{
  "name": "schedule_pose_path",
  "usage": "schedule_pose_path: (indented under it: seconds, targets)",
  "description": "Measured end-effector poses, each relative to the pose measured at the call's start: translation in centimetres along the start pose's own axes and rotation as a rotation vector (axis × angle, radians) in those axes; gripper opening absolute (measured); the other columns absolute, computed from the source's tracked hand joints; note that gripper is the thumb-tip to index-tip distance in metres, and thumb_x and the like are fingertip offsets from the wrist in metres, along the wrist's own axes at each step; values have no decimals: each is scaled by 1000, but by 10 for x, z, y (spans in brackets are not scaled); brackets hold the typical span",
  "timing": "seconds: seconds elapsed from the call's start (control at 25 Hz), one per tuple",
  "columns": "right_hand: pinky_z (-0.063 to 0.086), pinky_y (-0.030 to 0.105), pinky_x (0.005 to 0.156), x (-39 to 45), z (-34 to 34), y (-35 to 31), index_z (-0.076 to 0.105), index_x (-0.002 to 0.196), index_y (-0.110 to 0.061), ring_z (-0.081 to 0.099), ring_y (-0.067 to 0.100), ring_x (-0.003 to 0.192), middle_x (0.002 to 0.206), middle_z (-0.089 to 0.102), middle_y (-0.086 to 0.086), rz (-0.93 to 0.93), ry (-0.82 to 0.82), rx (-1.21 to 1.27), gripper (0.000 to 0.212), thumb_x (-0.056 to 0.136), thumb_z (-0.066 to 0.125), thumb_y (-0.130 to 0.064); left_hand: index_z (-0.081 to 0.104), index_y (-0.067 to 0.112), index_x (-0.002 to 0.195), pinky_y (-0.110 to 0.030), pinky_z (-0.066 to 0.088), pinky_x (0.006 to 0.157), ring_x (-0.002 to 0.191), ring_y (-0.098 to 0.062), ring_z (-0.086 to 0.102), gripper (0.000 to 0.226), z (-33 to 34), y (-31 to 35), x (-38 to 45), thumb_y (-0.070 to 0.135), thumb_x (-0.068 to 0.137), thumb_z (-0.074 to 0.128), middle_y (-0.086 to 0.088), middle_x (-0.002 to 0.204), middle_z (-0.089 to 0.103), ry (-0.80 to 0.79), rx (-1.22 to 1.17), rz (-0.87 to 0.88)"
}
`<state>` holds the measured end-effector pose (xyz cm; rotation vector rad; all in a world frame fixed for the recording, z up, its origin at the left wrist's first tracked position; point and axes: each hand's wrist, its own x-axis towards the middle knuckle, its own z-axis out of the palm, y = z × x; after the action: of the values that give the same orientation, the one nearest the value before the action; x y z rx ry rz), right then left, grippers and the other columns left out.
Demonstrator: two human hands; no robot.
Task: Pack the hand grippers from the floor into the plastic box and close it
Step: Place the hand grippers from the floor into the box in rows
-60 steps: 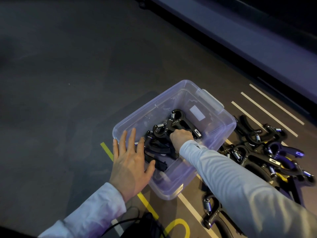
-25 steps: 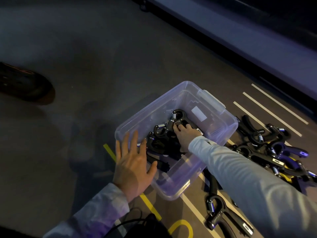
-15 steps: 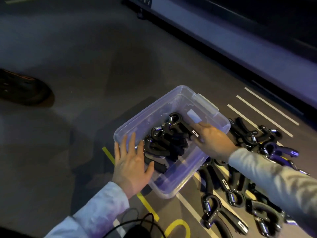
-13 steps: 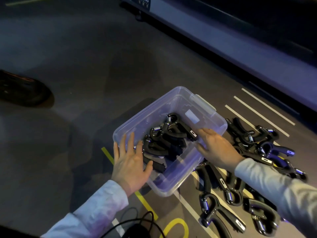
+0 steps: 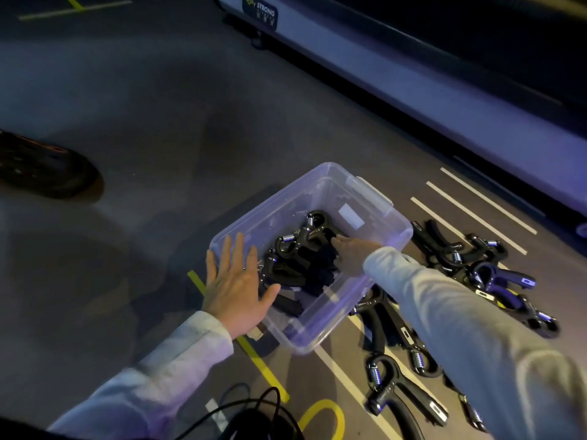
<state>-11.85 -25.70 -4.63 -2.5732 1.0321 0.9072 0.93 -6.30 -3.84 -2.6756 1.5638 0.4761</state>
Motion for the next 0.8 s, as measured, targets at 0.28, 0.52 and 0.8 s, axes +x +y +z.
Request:
schedule_pose_path:
  seconds: [0.28,0.52,0.8]
  targets:
    - [27,41,114,52,24,13,6,151,-28,19,26,145,159,-7,0,139,-198,-25,66,95,39,-19,1,11,148,-41,-13,111,140,-27,-22,75,-5,-6,12,55,92,24,-9,154,-20,107,7,75]
    - [33,40,108,53,21,10,21,147,-35,20,26,142,156,7,-3,247,-87,-71,64,90,46,-19,2,13,148,-40,-7,113,140,-26,-22,76,-2,-11,17,50,92,38,-8,153,-24,93,-4,89]
    - [32,36,104,55,23,4,19,147,-31,17,26,139,150,14,6,248,-6,-181,64,90,47,-21,4,12,147,-36,-6,114,140,-23,-22,78,-4,-13,17,53,90,39,-4,152,-26,63,-16,93]
